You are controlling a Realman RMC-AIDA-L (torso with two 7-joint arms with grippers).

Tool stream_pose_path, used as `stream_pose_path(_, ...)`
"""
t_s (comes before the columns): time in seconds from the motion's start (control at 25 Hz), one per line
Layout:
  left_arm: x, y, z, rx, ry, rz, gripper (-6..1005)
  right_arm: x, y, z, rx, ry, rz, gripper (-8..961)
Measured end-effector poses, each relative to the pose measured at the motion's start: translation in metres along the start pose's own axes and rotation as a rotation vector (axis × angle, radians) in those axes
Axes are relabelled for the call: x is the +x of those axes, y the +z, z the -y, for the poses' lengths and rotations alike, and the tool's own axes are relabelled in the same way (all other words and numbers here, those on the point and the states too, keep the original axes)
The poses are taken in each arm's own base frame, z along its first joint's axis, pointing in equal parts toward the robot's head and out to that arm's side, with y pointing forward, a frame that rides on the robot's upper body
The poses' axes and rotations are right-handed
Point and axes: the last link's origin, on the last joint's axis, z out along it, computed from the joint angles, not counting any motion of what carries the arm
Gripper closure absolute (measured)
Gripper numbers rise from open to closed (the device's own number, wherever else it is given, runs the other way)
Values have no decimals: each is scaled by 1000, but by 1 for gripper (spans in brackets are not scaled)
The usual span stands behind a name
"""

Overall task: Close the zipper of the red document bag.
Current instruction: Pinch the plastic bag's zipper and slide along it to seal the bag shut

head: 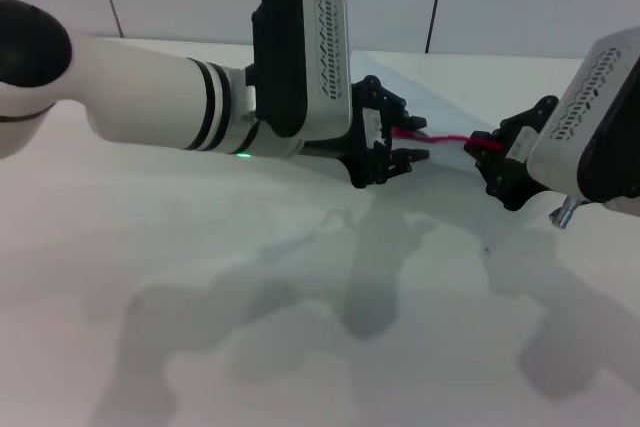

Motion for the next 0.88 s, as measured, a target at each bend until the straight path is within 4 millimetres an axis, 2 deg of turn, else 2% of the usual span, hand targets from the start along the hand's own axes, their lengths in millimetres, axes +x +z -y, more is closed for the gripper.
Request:
stream_pose_path(0.36, -3, 1, 0, 16, 14, 11, 714, -1, -2, 0, 3, 0, 5, 906)
stream_pose_path(0.88, -3, 1, -1, 22, 27, 0, 874, -2, -3, 0, 6, -2, 9, 906)
